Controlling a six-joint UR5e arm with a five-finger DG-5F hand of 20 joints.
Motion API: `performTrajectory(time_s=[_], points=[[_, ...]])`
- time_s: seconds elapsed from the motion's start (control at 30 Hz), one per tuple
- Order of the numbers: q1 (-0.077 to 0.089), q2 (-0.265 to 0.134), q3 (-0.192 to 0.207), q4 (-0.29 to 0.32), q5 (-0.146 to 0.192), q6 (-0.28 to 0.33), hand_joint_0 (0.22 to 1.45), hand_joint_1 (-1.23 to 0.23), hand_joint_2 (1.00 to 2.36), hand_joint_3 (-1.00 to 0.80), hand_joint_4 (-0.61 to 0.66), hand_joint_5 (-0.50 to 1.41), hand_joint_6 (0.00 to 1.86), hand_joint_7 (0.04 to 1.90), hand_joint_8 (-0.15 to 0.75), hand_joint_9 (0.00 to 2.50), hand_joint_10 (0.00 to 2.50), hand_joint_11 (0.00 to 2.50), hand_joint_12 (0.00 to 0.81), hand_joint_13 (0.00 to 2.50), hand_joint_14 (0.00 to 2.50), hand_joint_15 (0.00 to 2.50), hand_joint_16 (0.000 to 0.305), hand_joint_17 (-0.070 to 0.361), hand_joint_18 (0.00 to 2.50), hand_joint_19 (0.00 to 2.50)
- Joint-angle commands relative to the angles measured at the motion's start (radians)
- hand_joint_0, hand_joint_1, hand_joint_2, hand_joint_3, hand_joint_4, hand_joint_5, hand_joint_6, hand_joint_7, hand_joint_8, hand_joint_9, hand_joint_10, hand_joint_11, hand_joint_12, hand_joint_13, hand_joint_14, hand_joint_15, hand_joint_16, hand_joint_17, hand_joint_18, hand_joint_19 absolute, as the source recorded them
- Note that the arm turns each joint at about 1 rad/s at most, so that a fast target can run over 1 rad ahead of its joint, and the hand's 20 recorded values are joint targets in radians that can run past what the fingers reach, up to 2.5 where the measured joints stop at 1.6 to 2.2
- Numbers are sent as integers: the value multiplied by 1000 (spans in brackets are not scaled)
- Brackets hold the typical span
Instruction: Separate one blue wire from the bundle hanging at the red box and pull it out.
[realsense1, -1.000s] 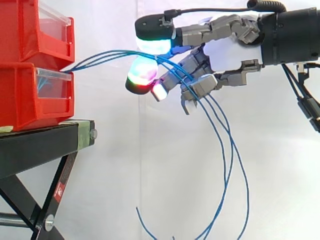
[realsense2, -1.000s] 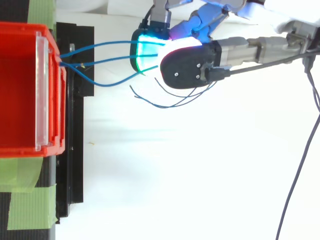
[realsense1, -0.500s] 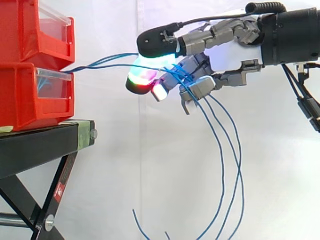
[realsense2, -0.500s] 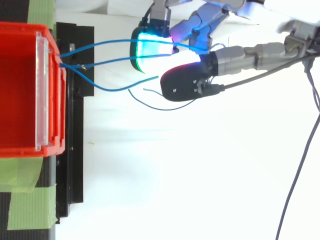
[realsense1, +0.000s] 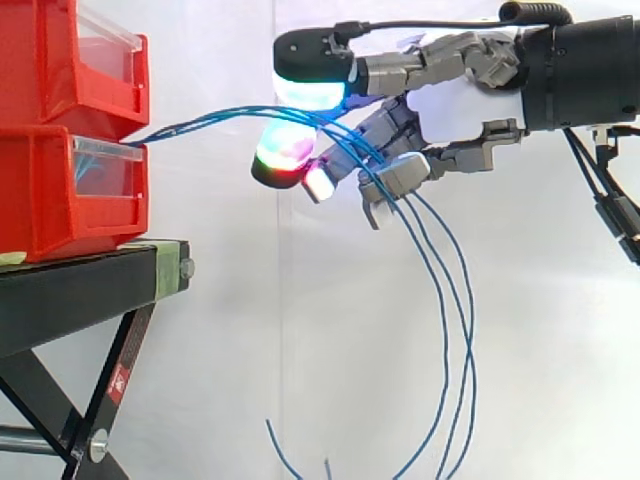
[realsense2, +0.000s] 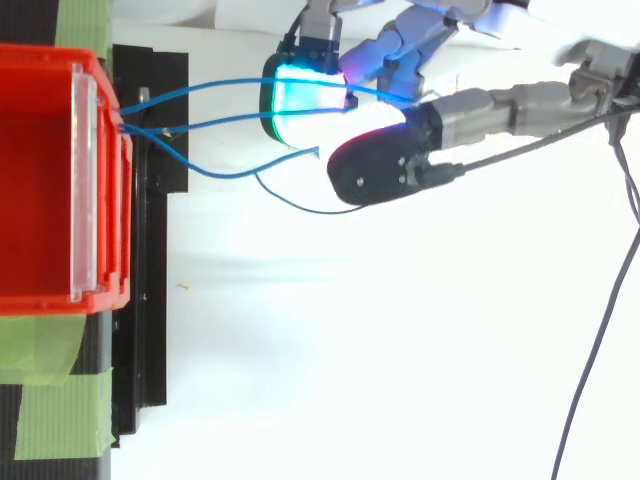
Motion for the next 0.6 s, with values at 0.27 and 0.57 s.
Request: performTrajectory(time_s=[0.27, 0.57], points=[[0, 0, 1, 0, -1, 0, 663, -501, 1019, -284, 241, -127, 551, 1262, 301, 915, 18, 1037, 299, 1194, 539, 1690, 51, 115, 826, 1083], [0, -1, 1, -2, 1, 0, 652, -444, 1018, -303, 239, -121, 500, 1315, 300, 929, 19, 1042, 299, 1202, 560, 1694, 51, 116, 844, 1082]])
